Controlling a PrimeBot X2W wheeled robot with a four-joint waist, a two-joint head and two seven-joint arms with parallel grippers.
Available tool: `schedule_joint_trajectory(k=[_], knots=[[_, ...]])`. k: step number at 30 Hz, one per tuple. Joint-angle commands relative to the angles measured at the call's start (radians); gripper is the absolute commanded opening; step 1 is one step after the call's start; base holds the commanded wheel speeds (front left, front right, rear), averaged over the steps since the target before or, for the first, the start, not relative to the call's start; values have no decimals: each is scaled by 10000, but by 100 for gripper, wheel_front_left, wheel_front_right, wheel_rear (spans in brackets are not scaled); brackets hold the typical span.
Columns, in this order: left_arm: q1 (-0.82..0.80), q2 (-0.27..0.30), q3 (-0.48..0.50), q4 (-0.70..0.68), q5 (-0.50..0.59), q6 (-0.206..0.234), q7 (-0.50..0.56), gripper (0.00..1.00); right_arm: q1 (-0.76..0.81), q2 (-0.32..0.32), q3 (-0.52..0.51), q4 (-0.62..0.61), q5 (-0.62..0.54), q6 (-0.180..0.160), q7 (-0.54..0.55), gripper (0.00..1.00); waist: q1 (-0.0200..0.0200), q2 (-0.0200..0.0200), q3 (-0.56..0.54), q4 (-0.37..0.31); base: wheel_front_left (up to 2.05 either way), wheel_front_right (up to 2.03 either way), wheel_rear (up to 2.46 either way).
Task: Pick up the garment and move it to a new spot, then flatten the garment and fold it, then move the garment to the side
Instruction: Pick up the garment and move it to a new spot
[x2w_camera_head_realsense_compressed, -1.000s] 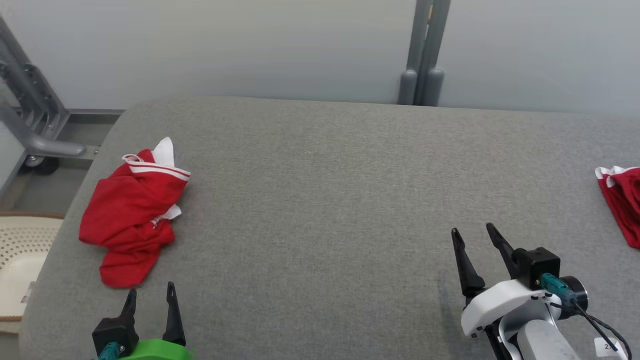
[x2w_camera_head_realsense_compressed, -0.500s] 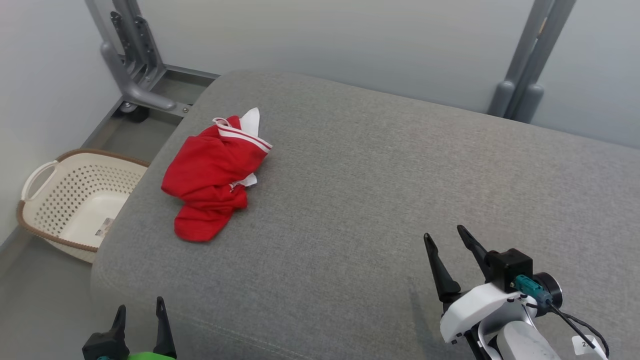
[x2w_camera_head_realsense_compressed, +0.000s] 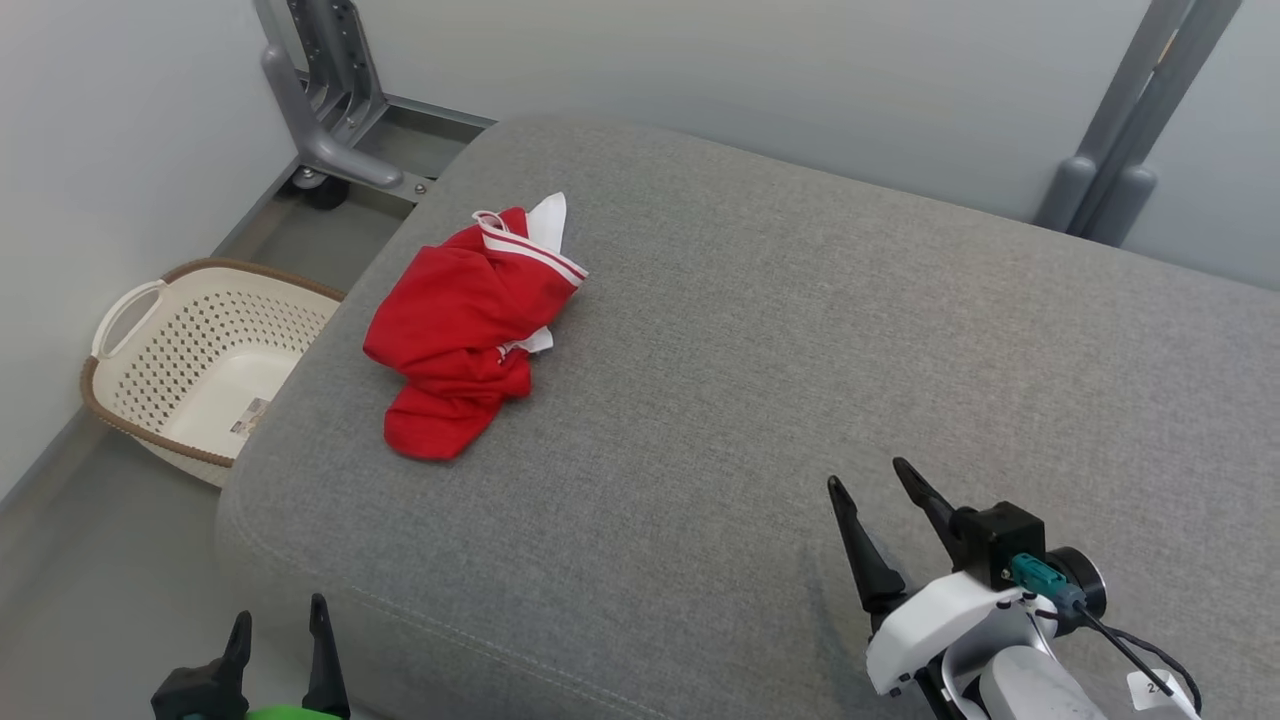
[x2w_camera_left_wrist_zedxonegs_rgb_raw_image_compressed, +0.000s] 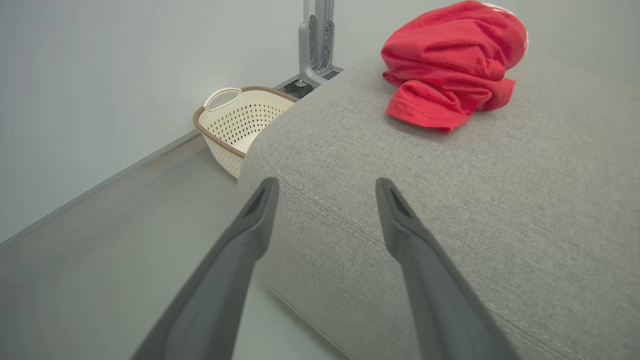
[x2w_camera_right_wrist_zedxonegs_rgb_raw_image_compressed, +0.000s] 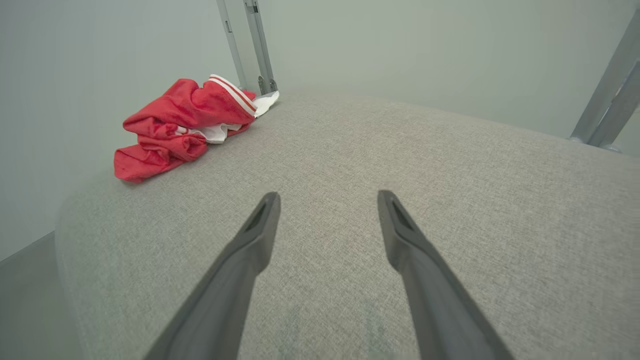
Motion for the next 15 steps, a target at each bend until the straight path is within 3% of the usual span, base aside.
schedule_joint_trajectory(k=[1, 9, 15], knots=[[-279, 32, -24, 177, -101, -303, -2, 100, -86, -52, -41, 61, -116, -14, -26, 100, 0, 0, 215, -328, 0, 0, 0], [-1728, 463, -80, 1175, -334, -860, -2, 100, -248, -332, -130, 78, -224, -14, -26, 100, 0, 0, 876, -1043, 0, 0, 0], [-3707, 1346, -922, 2378, -650, -985, -1, 100, -516, -629, -151, -66, -275, -14, -26, 100, 0, 0, 1533, -1602, 0, 0, 0]])
